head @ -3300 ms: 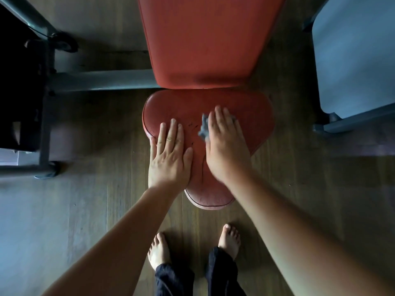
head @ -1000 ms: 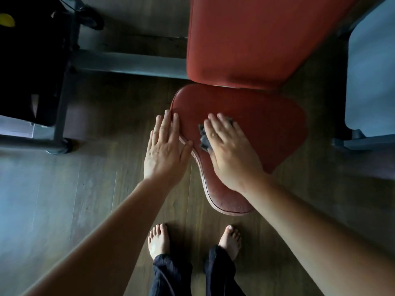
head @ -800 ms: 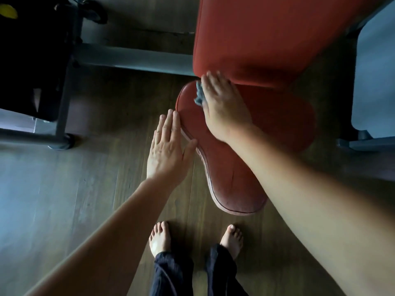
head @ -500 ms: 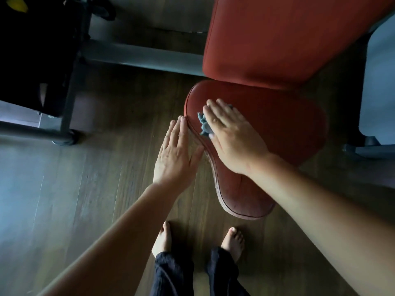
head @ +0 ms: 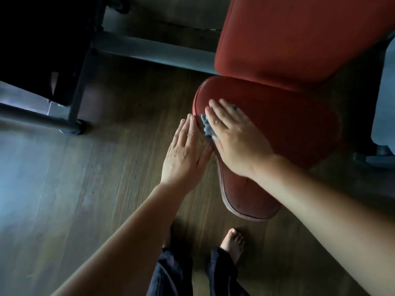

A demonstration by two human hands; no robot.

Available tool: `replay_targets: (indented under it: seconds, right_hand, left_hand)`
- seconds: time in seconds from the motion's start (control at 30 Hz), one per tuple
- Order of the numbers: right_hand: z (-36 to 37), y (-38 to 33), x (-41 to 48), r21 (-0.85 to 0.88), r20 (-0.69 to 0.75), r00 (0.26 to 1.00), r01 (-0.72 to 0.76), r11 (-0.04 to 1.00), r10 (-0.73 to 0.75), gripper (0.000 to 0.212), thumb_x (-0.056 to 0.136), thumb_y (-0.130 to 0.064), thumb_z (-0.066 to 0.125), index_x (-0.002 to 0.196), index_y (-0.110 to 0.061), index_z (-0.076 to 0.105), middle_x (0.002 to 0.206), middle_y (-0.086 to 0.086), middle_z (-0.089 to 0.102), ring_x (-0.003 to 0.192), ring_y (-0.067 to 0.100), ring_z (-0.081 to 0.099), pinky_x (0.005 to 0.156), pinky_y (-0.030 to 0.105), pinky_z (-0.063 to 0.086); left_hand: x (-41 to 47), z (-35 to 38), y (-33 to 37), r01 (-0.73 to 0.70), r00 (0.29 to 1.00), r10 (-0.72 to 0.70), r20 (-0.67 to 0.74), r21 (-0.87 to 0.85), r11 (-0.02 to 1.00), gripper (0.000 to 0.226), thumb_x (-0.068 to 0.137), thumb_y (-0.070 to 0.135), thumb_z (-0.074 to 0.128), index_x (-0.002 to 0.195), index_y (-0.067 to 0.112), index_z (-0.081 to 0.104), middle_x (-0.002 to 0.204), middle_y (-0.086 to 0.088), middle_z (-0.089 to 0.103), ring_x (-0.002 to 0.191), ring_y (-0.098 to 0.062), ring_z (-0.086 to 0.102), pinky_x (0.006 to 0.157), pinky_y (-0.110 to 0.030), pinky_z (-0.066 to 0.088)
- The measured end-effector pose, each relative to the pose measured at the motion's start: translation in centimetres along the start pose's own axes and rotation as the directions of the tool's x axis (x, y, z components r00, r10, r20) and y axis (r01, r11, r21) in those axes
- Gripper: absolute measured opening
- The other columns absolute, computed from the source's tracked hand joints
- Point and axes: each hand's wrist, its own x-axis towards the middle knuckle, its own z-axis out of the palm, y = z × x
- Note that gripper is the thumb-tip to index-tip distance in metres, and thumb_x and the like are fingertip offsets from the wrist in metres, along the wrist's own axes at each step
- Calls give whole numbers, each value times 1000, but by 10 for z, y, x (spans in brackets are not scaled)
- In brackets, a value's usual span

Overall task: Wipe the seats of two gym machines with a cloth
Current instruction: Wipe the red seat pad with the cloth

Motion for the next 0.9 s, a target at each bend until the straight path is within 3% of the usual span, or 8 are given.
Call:
replay_targets:
  seconds: [0.13, 0.3, 0.4, 0.53, 0.77, 0.9]
  right_hand:
    - [-9, -3, 81, 19, 1, 995, -102, 995, 102, 61, 105, -27, 42, 161, -12, 23, 171, 8, 17, 159, 29, 12, 127, 51, 17]
    - [-3, -11, -15, -6, 14, 1000, 14, 1000, -14, 62, 102, -28, 41, 160, -11, 27, 170, 7, 21, 157, 29, 18, 126, 49, 22]
    - [-5, -1, -8, 32, 34, 999, -37, 999, 35, 61, 103, -26, 43, 160, -11, 27, 170, 7, 20, 158, 29, 17, 126, 50, 23]
    - [-9, 9, 47, 59, 35, 976, -217, 974, 215, 61, 106, -27, 36, 162, -12, 18, 172, 8, 12, 159, 27, 10, 127, 50, 18]
    - [1, -43, -70, -23, 57, 976, -211, 977, 212, 66, 99, -28, 47, 159, -7, 28, 169, 11, 24, 157, 30, 21, 124, 52, 26]
    - [0, -28, -22, -23, 41, 953, -299, 954, 300, 63, 104, -27, 41, 161, -9, 21, 171, 10, 16, 158, 29, 14, 126, 50, 21]
  left_hand:
    - [0, 1, 0, -6, 1000, 6, 15, 8, 1000, 80, 106, 54, 41, 167, 14, 8, 175, -5, 13, 163, -17, 6, 131, -28, 7]
    - [-2, 1, 1, 15, 1000, -16, 23, 32, 999, 79, 105, 57, 36, 167, 17, 8, 175, -4, 15, 163, -18, 8, 130, -46, 20]
    - [-3, -1, 1, 16, 999, -17, 36, 40, 999, 82, 105, 57, 43, 167, 17, 7, 175, -3, 12, 163, -17, 7, 131, -46, 20]
    - [-13, -2, 2, -9, 998, 6, 62, 55, 998, 85, 103, 59, 44, 167, 18, 6, 176, -2, 8, 163, -17, 4, 131, -45, 17]
    - [-33, 0, 3, -42, 994, 36, 104, 58, 997, 82, 104, 61, 41, 168, 23, 6, 176, 3, 6, 163, -14, 1, 132, -48, 13]
    - [-38, -1, 0, -86, 990, 72, 124, 107, 991, 82, 103, 65, 39, 168, 25, 8, 176, 6, 5, 163, -13, -1, 132, -49, 9]
